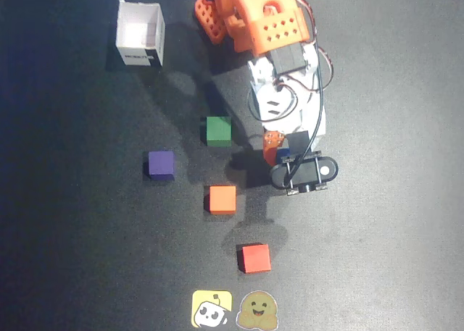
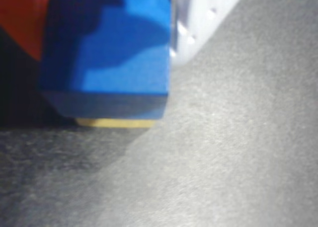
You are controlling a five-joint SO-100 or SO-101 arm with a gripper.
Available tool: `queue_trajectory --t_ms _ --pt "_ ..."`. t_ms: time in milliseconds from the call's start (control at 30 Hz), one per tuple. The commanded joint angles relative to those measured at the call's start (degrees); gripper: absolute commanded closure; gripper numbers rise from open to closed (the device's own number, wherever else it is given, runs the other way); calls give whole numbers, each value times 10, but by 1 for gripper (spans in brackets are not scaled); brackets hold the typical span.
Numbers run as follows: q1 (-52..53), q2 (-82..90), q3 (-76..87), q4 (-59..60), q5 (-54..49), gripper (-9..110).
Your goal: Put the blue cube on top of the yellow cube.
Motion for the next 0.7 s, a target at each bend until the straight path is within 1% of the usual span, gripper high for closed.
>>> queue_trajectory --t_ms 0,300,400,667 --pt "-4 21 2 -8 -4 94" --pt "-6 25 9 -10 -4 92" --pt "-6 26 10 -10 -3 87" --pt "-6 32 11 -8 -1 86"
